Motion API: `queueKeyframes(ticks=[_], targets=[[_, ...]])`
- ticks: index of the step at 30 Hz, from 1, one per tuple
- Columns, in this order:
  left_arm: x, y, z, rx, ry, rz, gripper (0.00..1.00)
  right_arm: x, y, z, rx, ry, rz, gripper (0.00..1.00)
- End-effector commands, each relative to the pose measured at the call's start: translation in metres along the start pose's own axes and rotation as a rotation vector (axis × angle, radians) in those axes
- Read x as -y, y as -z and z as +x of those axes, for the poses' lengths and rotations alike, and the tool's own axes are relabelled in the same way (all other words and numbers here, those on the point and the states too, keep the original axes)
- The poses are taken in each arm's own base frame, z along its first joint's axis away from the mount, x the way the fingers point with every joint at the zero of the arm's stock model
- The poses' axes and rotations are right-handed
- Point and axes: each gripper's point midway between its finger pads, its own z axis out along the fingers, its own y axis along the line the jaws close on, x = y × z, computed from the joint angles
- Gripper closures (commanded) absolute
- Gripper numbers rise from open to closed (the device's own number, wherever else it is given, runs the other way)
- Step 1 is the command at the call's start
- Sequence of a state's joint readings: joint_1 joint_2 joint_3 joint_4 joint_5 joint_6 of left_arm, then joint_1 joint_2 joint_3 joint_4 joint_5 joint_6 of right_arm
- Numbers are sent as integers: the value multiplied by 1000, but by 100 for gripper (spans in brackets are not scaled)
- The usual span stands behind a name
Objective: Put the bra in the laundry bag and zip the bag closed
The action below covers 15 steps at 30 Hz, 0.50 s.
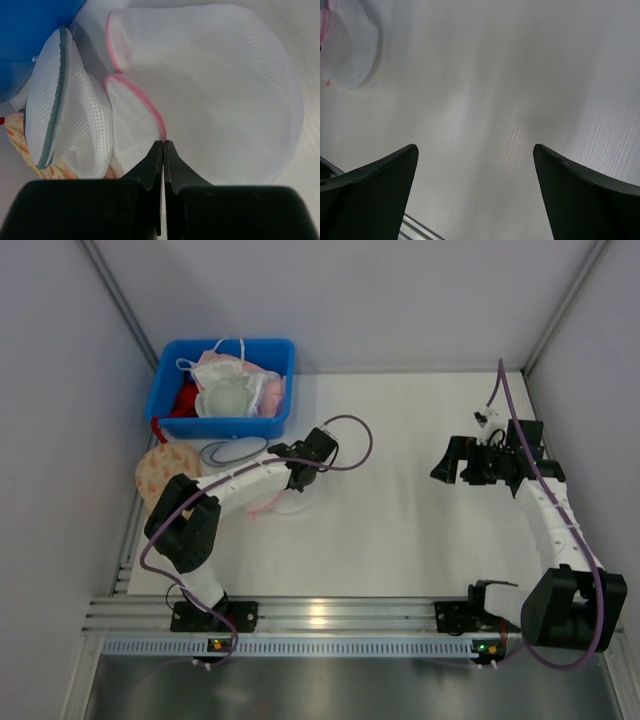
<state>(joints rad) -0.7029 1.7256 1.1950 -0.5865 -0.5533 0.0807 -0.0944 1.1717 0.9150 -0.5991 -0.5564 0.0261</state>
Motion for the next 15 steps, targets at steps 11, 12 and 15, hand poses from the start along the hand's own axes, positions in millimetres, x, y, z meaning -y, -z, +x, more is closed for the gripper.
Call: queueKeyframes(ticks=[11,12,15], targets=[[55,145,-113,351,266,721,100,-4,6,-6,-1,74,-27,1],[57,153,-118,361,287,757,100,-5,6,-6,1,78,-31,1],[66,177,-130,418,307,883,100,-5,7,-6,1,86,-33,1]])
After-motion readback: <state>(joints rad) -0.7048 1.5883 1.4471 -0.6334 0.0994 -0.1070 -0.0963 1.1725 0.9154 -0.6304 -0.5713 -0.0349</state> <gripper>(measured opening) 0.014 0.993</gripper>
